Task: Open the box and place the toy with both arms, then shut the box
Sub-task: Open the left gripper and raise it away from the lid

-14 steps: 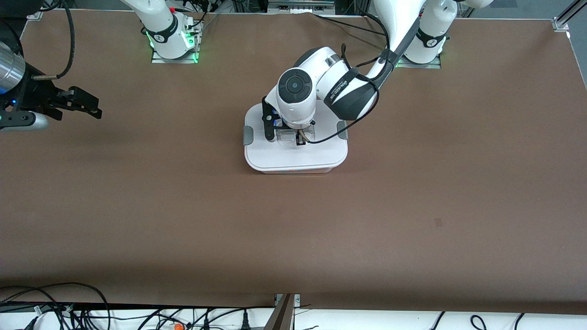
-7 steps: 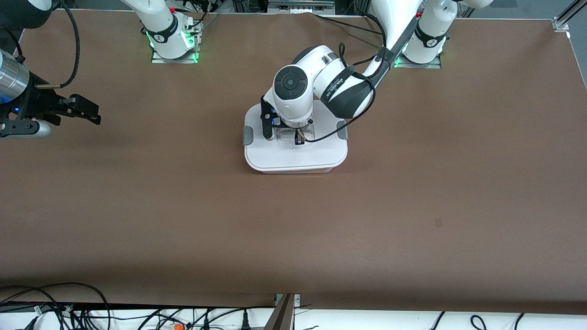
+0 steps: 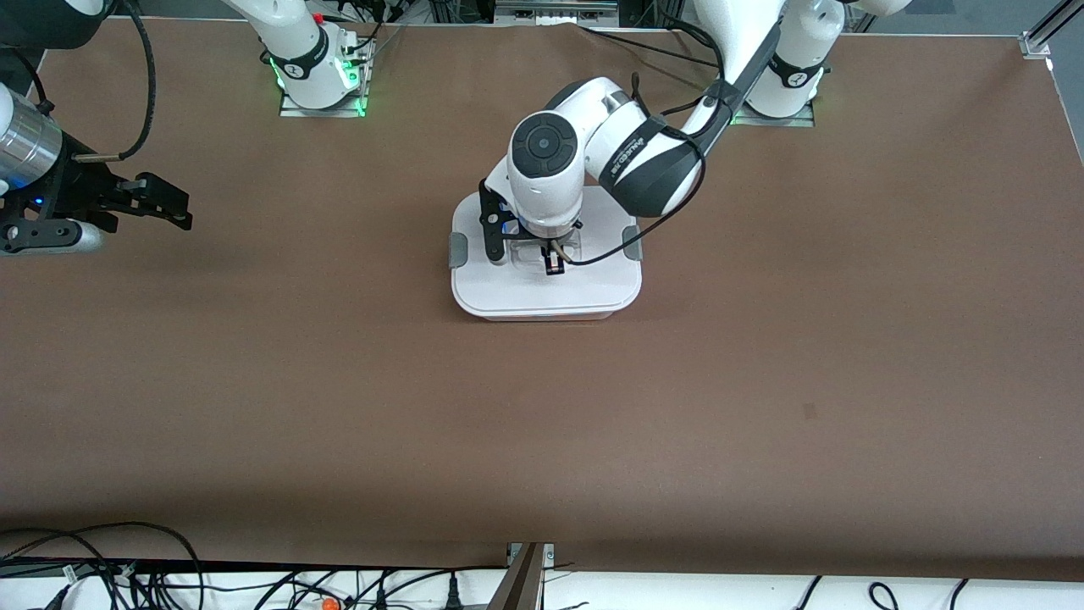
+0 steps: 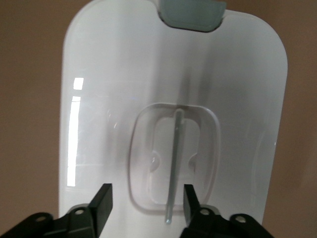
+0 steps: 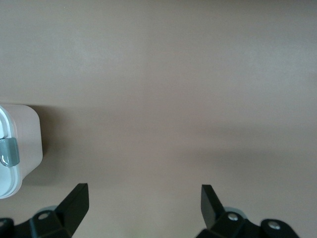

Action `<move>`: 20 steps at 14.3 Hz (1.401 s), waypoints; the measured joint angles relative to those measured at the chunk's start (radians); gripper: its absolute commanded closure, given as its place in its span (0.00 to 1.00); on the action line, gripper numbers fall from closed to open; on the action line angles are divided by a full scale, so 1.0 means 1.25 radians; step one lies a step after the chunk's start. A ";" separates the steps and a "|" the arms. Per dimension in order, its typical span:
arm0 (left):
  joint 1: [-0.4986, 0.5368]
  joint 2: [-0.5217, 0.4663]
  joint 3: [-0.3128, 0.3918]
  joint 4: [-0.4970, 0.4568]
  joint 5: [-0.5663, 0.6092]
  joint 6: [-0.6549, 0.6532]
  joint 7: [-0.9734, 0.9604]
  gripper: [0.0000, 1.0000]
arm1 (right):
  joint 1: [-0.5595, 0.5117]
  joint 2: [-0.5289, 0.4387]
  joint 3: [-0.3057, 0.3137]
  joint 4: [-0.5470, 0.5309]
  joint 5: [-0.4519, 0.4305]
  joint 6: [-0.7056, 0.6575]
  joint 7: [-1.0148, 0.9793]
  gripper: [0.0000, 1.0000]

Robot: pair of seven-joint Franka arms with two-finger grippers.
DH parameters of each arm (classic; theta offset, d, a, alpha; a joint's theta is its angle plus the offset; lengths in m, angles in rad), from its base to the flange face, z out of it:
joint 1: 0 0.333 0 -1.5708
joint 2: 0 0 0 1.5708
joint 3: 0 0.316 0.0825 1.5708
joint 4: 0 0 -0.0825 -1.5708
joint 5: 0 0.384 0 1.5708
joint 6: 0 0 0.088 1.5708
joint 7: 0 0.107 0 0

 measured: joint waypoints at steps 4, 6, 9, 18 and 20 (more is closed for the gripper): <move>0.117 -0.017 0.004 0.040 0.000 -0.028 -0.005 0.00 | 0.000 0.000 0.000 0.000 0.000 0.003 0.000 0.00; 0.187 -0.030 0.005 0.046 0.000 -0.030 -0.002 0.00 | -0.001 0.000 0.000 0.000 0.001 0.003 0.000 0.00; 0.276 -0.049 0.007 0.048 0.000 -0.041 -0.002 0.00 | -0.004 0.000 -0.003 0.000 0.004 0.003 0.000 0.00; 0.418 -0.130 0.110 0.092 0.000 -0.056 -0.003 0.00 | -0.004 0.001 -0.005 0.001 0.005 0.004 0.000 0.00; 0.434 -0.172 0.135 0.081 0.000 -0.050 -0.022 0.00 | -0.004 0.001 -0.005 0.001 0.005 0.004 0.000 0.00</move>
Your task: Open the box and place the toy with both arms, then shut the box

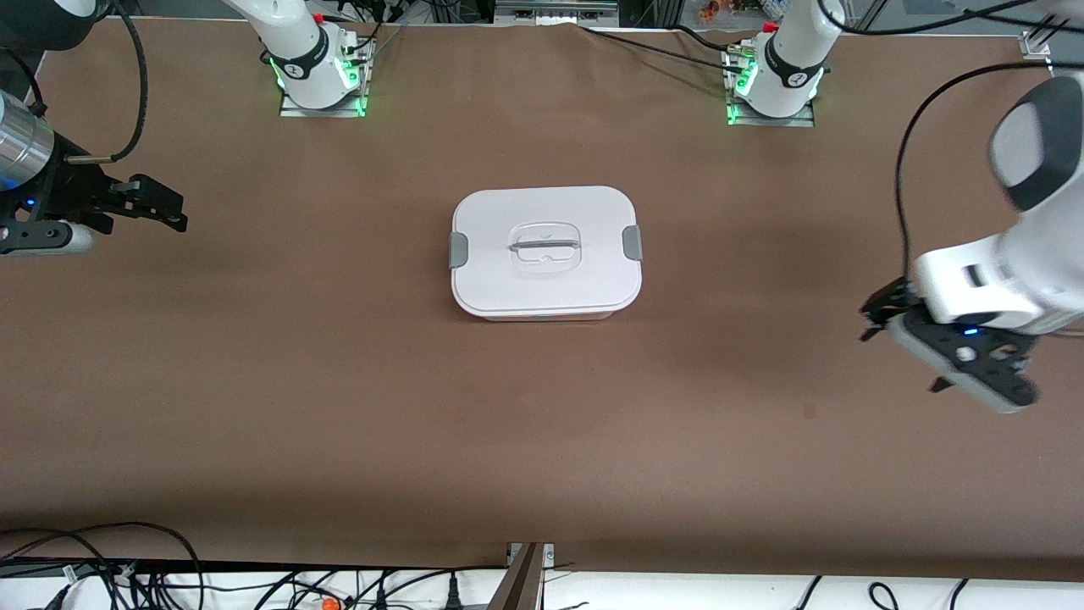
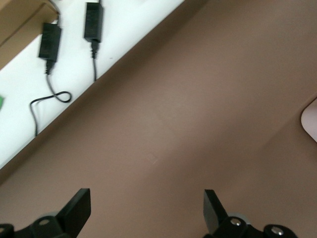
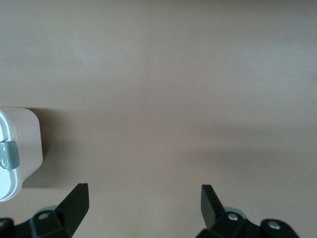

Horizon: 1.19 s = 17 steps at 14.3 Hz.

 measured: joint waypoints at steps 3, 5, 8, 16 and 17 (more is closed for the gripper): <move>0.024 -0.069 0.045 -0.072 -0.009 0.000 -0.105 0.00 | 0.000 0.000 0.000 0.000 0.000 0.000 0.000 0.00; 0.039 -0.116 0.066 -0.124 -0.011 -0.001 -0.187 0.00 | 0.000 0.000 -0.001 0.000 0.000 0.000 0.000 0.00; 0.053 -0.178 0.070 -0.189 -0.012 -0.026 -0.309 0.00 | -0.001 0.000 -0.003 0.000 0.000 0.000 0.000 0.00; 0.085 -0.239 0.068 -0.231 -0.012 -0.149 -0.392 0.00 | -0.001 0.001 -0.004 0.001 0.000 0.000 0.000 0.00; 0.084 -0.239 0.066 -0.234 -0.012 -0.163 -0.409 0.00 | -0.001 0.001 -0.004 0.001 0.000 0.001 0.000 0.00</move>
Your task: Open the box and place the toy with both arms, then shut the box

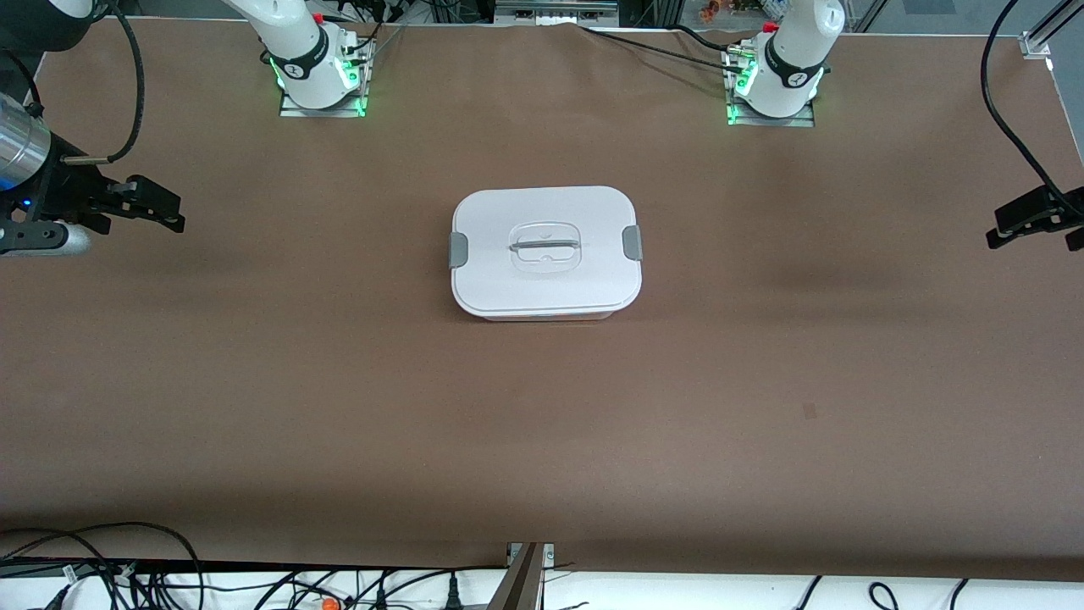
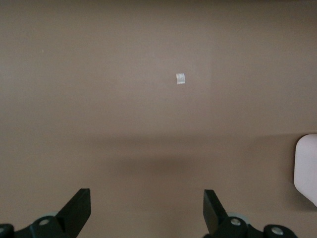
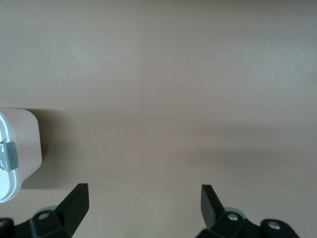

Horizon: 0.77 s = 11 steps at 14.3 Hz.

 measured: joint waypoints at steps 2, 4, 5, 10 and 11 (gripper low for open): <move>-0.001 0.000 -0.002 -0.001 0.000 -0.007 -0.010 0.00 | 0.000 0.000 0.000 0.000 0.000 0.002 0.000 0.00; 0.000 0.004 -0.002 -0.002 0.000 -0.008 -0.017 0.00 | 0.000 0.000 0.000 0.000 0.000 0.005 0.000 0.00; 0.000 0.009 -0.002 -0.002 0.000 -0.008 -0.018 0.00 | 0.000 0.000 0.000 0.000 0.000 0.005 0.000 0.00; 0.000 0.014 -0.002 -0.002 0.000 -0.008 -0.020 0.00 | 0.000 0.000 0.000 0.000 0.000 0.010 -0.021 0.00; 0.000 0.014 -0.002 -0.002 0.000 -0.008 -0.021 0.00 | 0.000 0.000 0.000 0.000 0.000 0.012 -0.023 0.00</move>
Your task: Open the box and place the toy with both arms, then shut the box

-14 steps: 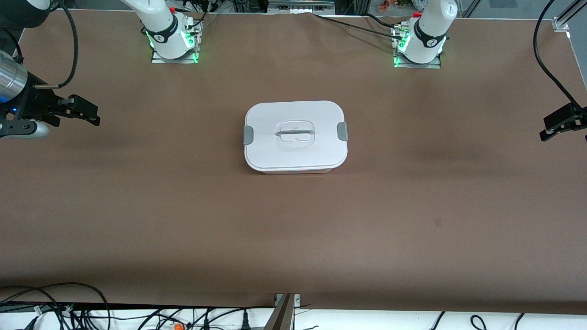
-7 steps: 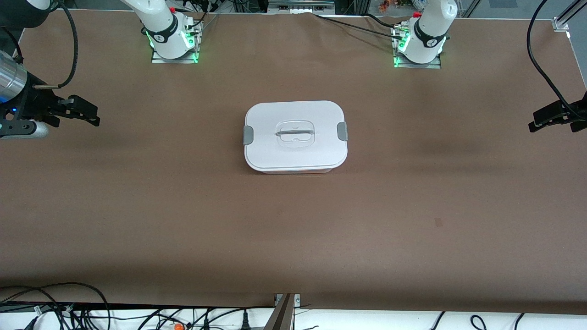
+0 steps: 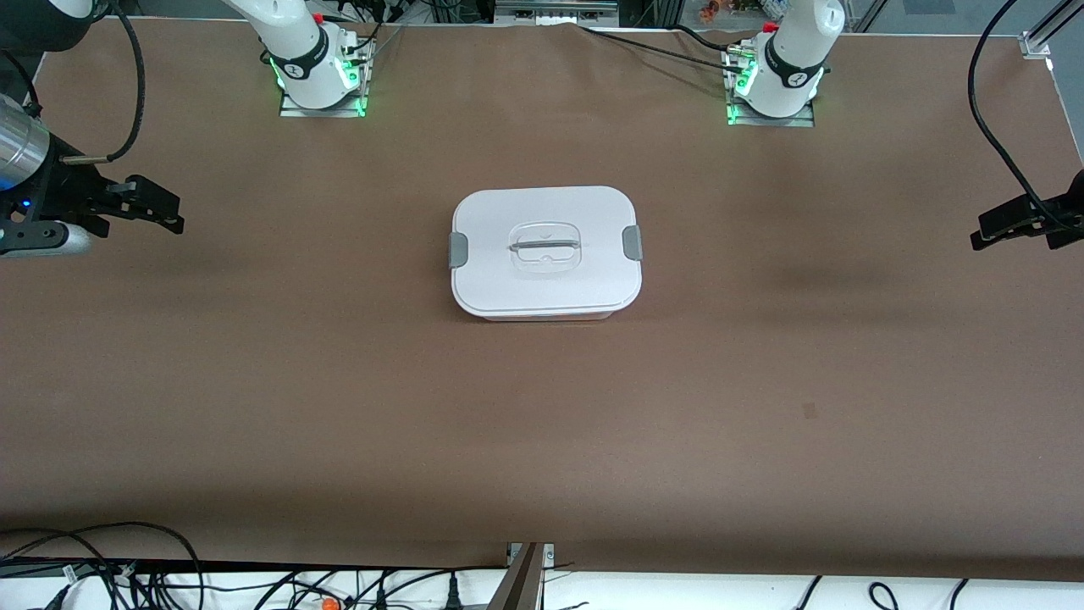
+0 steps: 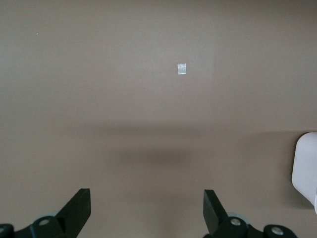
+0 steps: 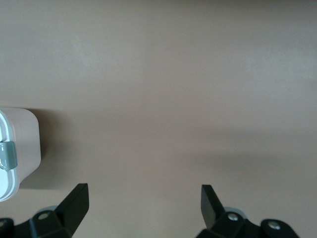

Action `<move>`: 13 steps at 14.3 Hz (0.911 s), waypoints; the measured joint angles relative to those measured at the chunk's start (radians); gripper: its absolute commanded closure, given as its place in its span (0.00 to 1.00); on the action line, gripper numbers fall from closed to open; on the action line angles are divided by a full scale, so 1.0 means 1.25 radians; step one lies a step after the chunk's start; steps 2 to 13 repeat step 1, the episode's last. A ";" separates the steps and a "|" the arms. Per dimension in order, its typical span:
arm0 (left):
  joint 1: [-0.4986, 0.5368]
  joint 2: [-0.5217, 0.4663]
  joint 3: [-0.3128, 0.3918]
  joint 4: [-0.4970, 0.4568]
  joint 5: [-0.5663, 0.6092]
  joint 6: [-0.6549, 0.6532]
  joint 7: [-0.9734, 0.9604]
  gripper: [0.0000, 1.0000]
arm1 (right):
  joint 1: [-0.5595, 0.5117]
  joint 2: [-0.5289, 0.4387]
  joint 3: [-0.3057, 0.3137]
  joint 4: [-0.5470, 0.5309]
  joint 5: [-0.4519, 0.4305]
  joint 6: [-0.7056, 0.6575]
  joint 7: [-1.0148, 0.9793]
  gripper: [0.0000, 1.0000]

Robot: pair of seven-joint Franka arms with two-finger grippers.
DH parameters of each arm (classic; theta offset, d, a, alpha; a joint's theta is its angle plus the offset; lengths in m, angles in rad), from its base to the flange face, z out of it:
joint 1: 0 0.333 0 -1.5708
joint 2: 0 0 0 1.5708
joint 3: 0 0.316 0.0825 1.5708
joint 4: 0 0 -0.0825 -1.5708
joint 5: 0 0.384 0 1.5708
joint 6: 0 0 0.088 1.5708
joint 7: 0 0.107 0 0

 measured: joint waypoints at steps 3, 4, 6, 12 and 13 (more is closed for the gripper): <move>0.000 0.000 0.000 0.000 0.000 0.000 -0.001 0.00 | 0.000 0.000 0.000 0.000 0.000 0.001 -0.001 0.00; 0.000 0.000 0.000 0.000 0.000 0.000 -0.001 0.00 | 0.000 0.000 0.000 0.000 0.000 0.001 -0.001 0.00; 0.000 0.000 0.000 0.000 0.000 0.000 -0.001 0.00 | 0.000 0.000 0.000 0.000 0.000 0.001 -0.001 0.00; 0.000 0.000 0.000 0.000 0.000 0.000 -0.001 0.00 | 0.000 0.000 0.000 0.000 0.000 0.001 -0.001 0.00; 0.000 0.000 0.000 0.000 0.000 0.000 -0.001 0.00 | 0.000 0.000 0.000 0.000 0.000 0.001 -0.001 0.00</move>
